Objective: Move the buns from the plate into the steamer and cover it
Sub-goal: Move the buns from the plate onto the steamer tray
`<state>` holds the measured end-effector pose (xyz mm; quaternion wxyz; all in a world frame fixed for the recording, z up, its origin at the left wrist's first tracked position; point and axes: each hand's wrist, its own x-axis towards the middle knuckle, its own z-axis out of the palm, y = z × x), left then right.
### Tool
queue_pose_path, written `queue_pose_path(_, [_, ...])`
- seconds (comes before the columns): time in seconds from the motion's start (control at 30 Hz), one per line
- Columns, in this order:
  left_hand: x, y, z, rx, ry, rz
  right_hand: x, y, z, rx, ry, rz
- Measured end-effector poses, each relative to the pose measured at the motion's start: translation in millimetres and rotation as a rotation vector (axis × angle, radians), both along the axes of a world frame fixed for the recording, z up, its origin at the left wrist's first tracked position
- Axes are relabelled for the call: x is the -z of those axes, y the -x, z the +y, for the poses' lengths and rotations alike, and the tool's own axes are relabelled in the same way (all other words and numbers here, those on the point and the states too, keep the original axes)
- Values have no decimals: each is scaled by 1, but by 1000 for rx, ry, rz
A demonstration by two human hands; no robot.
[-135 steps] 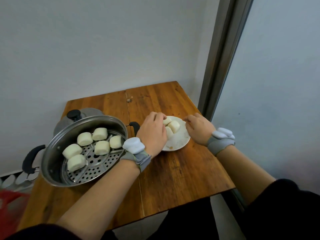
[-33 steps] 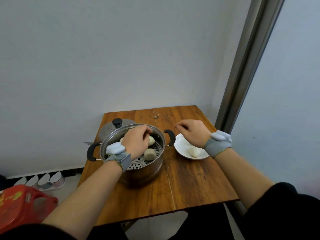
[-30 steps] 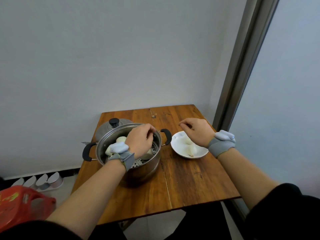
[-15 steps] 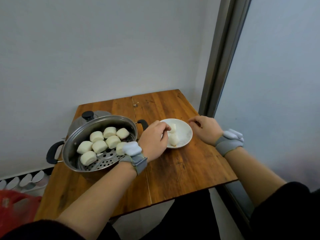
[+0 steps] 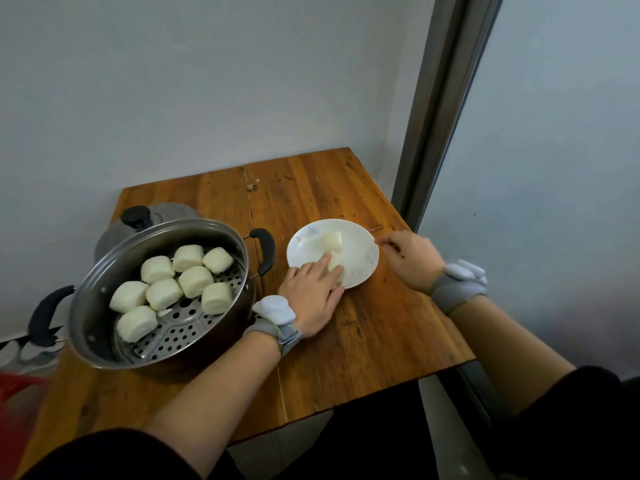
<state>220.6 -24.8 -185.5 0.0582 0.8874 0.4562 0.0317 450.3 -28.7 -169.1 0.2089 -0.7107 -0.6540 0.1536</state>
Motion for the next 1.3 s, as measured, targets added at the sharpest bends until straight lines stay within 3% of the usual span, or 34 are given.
queue_pose_path(0.2, [14,8,8,-76,-37,-42,9,32,35,-83,0,-77])
queue_pose_path(0.37, [14,8,9,-95,32,-122,14,52,53,-246,103,-332])
queue_pose_path(0.5, [11,5,12,-95,23,-127,12,51,57,-245,121,-352])
queue_pose_path(0.73, [6,-2,20,-125,4,-96,4,42,50,-194,128,-255])
queue_pose_path(0.93, [1,-9,20,-187,-22,-184,4,41,43,-169,143,-174])
queue_pose_path(1.13, [-5,-14,24,-275,100,-333,-6,30,25,-91,89,33])
queue_pose_path(1.3, [-25,-15,16,-290,112,-530,-14,18,15,1,-15,79])
